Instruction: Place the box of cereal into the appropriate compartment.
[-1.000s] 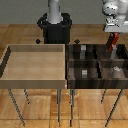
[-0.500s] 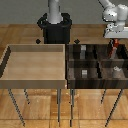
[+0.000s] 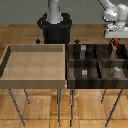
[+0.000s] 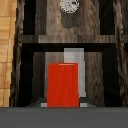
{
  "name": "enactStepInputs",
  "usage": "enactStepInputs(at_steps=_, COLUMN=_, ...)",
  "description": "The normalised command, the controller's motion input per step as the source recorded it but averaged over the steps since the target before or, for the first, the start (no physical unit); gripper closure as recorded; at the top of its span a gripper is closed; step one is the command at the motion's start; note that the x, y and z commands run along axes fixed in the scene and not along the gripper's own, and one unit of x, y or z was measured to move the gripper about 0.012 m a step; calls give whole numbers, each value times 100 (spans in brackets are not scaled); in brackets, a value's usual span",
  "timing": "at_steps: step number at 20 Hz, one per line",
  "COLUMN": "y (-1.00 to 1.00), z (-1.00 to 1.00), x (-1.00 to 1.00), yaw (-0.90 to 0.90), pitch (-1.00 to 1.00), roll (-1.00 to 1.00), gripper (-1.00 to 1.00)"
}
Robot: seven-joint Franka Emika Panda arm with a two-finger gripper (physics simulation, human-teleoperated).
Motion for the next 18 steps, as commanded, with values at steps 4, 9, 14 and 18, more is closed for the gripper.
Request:
enactStepInputs(at_steps=4, y=0, z=0, x=0, yaw=0, pitch=0, roll=0, gripper=100)
enactStepInputs(at_steps=9, y=0, z=0, x=0, yaw=0, pitch=0, roll=0, gripper=-100)
enactStepInputs(at_steps=14, y=0, z=0, x=0, yaw=0, pitch=0, roll=0, gripper=-100)
enactStepInputs(at_steps=18, y=0, z=0, x=0, yaw=0, pitch=0, roll=0, gripper=-100)
